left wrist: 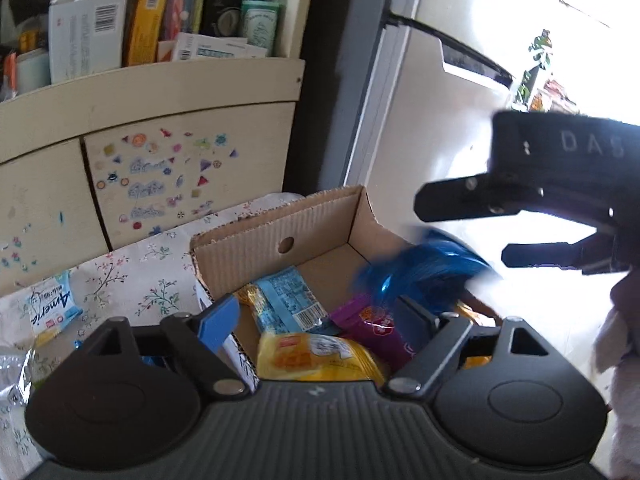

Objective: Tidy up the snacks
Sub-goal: 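Carry both held packets toward the cardboard box, then release both packets into the box and withdraw both tools, then grasp the blue foil packet with right tool while left tool grasps silver foil packet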

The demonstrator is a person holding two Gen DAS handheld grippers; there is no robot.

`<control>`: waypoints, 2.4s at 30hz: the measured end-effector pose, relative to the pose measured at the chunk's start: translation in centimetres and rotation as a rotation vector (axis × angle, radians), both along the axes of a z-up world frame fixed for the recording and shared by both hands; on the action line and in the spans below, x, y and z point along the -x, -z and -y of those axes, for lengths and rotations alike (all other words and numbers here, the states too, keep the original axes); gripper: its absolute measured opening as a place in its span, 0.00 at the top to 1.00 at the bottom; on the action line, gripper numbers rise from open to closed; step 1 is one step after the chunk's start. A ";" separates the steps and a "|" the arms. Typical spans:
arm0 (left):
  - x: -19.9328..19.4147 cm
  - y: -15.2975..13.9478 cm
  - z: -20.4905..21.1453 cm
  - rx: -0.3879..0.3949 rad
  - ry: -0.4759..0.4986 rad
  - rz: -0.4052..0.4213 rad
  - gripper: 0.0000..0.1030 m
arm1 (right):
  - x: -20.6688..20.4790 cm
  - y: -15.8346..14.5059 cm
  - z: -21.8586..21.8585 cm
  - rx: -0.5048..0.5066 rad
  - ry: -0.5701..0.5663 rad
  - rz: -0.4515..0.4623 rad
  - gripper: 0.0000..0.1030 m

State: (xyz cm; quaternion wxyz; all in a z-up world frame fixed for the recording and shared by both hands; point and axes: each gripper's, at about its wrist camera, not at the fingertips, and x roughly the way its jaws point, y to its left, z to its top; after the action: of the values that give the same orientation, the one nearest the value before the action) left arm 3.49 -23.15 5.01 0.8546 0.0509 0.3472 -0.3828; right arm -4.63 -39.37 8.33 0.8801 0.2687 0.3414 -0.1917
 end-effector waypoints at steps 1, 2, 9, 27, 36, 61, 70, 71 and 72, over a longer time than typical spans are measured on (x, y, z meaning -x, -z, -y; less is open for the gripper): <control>0.0 -0.2 -0.2 0.002 -0.010 0.003 0.15 | 0.1 0.0 0.0 -0.002 0.001 0.004 0.04; 0.0 -0.3 -0.4 0.000 -0.019 0.009 0.14 | 0.1 -0.1 0.0 -0.001 0.002 0.007 0.04; 0.1 -0.9 -1.6 -0.050 -0.051 0.023 0.14 | 0.0 -0.1 -0.3 -0.014 -0.017 0.008 0.04; -2.1 -2.3 -8.8 -0.125 -0.181 0.017 0.13 | -2.0 0.4 -4.1 0.017 -0.187 -0.006 0.04; -4.5 -1.9 -12.3 -0.124 -0.304 -0.024 0.13 | -3.2 0.9 -6.7 0.029 -0.299 -0.003 0.04; -13.4 3.8 -19.0 -0.192 -0.494 -0.130 0.13 | -7.9 6.1 -14.1 -0.060 -0.515 -0.114 0.04; -14.7 6.4 -18.0 -0.245 -0.405 -0.162 0.13 | -9.5 8.0 -15.7 -0.053 -0.517 -0.171 0.03; -14.7 6.7 -17.9 -0.258 -0.398 -0.158 0.13 | -9.6 8.2 -15.9 -0.054 -0.515 -0.176 0.02; -14.8 6.8 -17.9 -0.265 -0.391 -0.159 0.13 | -9.8 8.5 -15.9 -0.055 -0.515 -0.179 0.02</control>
State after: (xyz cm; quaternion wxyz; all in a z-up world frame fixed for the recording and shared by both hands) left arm 18.30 -5.30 -1.84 0.8684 0.0642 0.4637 -0.1638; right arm 5.19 -23.42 -0.15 0.8584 0.1789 0.4801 0.0248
